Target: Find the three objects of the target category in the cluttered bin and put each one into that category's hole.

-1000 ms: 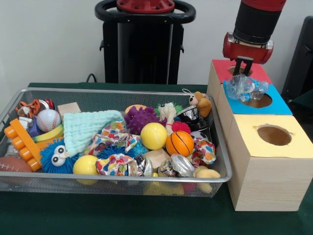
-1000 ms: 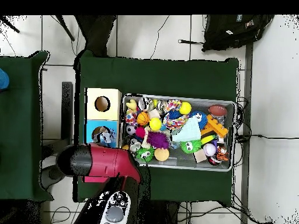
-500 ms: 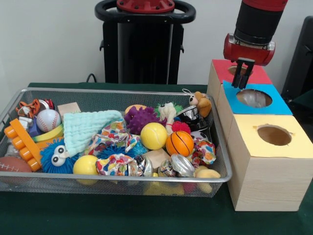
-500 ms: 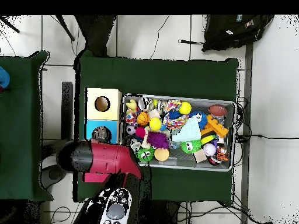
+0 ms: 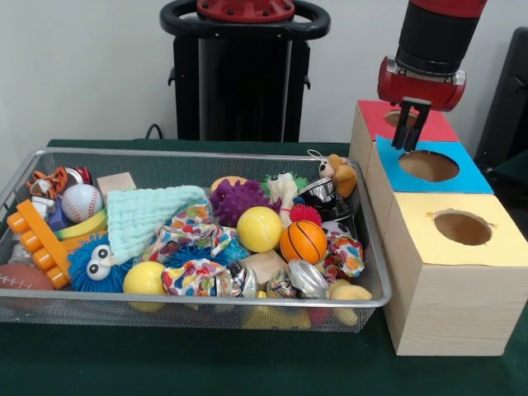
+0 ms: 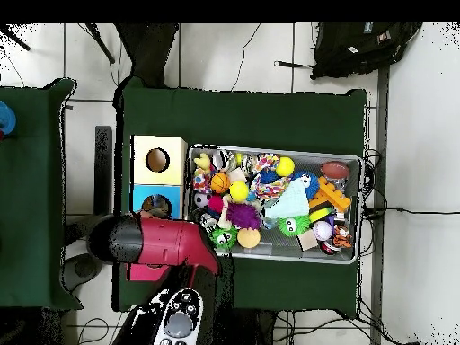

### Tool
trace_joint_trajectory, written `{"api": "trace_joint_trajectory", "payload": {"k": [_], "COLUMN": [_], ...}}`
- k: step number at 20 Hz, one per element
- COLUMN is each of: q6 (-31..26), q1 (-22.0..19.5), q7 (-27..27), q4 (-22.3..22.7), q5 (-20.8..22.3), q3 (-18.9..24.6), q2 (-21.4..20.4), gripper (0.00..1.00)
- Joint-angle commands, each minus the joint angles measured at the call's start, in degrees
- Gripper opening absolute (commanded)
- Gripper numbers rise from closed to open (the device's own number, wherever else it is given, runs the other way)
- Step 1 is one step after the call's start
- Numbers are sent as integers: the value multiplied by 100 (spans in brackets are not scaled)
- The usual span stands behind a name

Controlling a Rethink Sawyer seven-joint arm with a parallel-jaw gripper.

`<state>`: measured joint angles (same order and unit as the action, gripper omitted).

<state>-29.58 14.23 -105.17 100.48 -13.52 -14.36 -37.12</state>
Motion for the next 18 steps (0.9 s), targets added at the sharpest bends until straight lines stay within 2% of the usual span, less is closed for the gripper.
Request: {"api": "trace_joint_trajectory", "payload": {"k": [1, 6, 13, 18], "q6": [-440, -390, -317, -263], "q1": [-261, -455, -1256, -1680], "q7": [-865, -640, 253, 553], "q4": [-189, -58, -5, -29], "q5": [-14, 47, 350, 605], "q3": [265, 352, 694, 928], "q2": [118, 8, -117, -113], "gripper": [0, 0, 0, 0]}}
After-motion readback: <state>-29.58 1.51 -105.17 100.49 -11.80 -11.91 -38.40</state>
